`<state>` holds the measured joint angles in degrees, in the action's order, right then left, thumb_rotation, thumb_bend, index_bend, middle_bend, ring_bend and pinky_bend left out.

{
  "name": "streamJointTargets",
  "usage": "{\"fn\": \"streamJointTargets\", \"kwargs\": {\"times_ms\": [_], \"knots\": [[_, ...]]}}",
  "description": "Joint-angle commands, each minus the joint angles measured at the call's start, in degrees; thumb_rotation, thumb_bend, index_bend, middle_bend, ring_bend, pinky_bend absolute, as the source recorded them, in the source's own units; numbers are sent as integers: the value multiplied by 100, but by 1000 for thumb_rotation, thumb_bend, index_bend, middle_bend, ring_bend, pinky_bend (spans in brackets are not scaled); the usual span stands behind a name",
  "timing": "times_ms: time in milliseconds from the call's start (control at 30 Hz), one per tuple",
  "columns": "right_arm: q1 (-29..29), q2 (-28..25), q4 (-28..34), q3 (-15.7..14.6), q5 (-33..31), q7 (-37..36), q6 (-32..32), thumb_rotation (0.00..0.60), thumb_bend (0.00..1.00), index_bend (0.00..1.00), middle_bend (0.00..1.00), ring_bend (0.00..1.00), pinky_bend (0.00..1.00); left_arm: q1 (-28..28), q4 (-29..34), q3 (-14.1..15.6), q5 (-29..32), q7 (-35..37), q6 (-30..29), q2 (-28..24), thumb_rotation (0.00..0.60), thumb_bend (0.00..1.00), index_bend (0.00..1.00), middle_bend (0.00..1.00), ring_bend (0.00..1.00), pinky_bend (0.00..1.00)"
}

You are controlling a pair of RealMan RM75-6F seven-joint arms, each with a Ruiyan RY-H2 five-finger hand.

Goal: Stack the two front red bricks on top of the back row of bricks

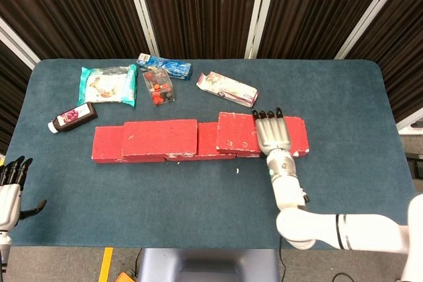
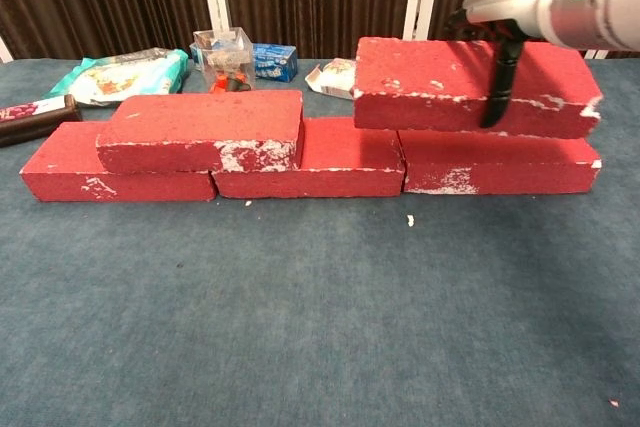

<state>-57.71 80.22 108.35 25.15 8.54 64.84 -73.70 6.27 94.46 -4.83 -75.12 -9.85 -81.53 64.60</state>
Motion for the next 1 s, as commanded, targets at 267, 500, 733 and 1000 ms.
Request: {"fn": "streamJointTargets", "kwargs": {"times_ms": [267, 500, 733, 1000], "knots": [[-455, 237, -714, -279, -228, -94, 719, 600, 16, 227, 322, 261, 0, -3, 9, 4, -11, 67, 23, -29, 600, 201, 0, 0, 0, 0], [-622, 306, -874, -418, -350, -196, 699, 600, 15, 226, 322, 261, 0, -7, 5, 5, -15, 131, 42, -53, 600, 201, 0, 0, 0, 0], [-773, 420, -1117, -498, -464, -285, 780, 600, 15, 227, 322, 261, 0, -8, 14, 7, 0, 143, 63, -69, 600, 200, 0, 0, 0, 0], [-927, 619, -1450, -569, -490, -404, 906, 600, 15, 227, 322, 261, 0, -11, 19, 5, -11, 157, 54, -76, 600, 200, 0, 0, 0, 0]]}}
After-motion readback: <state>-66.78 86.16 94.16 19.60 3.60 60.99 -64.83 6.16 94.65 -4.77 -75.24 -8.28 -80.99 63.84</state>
